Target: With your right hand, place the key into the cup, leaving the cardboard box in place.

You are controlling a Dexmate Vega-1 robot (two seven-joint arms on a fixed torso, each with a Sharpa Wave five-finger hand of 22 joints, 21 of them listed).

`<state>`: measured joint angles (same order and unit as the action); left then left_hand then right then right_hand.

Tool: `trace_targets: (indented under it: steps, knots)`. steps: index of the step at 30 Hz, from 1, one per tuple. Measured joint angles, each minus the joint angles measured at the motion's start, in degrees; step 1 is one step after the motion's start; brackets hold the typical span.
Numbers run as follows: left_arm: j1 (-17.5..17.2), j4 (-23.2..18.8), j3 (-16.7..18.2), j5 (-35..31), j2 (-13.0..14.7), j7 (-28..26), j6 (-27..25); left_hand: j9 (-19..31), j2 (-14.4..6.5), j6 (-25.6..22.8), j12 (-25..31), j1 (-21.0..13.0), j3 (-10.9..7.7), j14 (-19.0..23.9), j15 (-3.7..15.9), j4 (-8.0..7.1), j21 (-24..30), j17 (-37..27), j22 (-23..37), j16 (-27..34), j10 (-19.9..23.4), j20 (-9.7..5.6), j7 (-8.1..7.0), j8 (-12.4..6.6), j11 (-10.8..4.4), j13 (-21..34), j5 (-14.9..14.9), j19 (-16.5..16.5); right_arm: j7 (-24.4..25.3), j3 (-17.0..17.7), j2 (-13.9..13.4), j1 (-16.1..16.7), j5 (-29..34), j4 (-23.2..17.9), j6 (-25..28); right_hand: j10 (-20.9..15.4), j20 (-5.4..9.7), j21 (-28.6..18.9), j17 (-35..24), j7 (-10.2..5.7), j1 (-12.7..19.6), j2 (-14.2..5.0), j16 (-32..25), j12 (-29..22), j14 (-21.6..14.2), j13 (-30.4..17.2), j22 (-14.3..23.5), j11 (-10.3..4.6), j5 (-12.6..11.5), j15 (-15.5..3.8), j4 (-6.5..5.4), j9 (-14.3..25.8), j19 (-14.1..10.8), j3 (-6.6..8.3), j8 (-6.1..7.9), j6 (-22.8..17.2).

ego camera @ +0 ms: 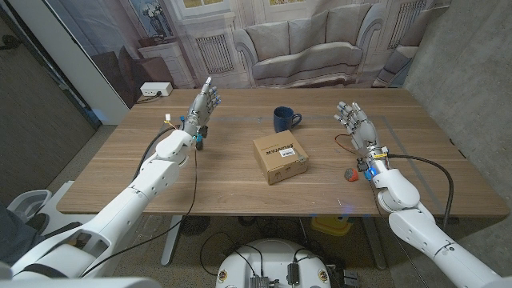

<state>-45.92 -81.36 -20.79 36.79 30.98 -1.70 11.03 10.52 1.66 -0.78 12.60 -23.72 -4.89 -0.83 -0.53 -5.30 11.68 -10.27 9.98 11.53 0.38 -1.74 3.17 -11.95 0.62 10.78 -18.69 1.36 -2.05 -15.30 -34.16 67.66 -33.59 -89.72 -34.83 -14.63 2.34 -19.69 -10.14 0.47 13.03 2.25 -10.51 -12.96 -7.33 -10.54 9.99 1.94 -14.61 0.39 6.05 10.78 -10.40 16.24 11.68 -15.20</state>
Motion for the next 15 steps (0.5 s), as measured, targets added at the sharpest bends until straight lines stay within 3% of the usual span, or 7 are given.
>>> trace_targets:
  steps: [15]
  knots:
    - [-0.55, -0.2, 0.65, 0.45, 0.65, 0.54, 0.06, 0.0, -0.38, -0.19, 0.0, -0.38, 0.0, 0.29, 0.31, 0.0, 0.0, 0.0, 0.0, 0.0, 0.42, 0.0, -0.2, 0.0, 0.19, 0.0, 0.0, 0.0, 3.75, 0.67, -0.12, 4.57, 4.14, -3.13, -1.74, -0.34, -0.19, 0.42, 0.0, -0.89, 1.53, -0.93, 0.0, 0.0, -0.13, 0.0, 0.0, -0.34, 0.0, -0.13, 0.77, 0.0, -0.61, 0.29, 0.25, -0.89]
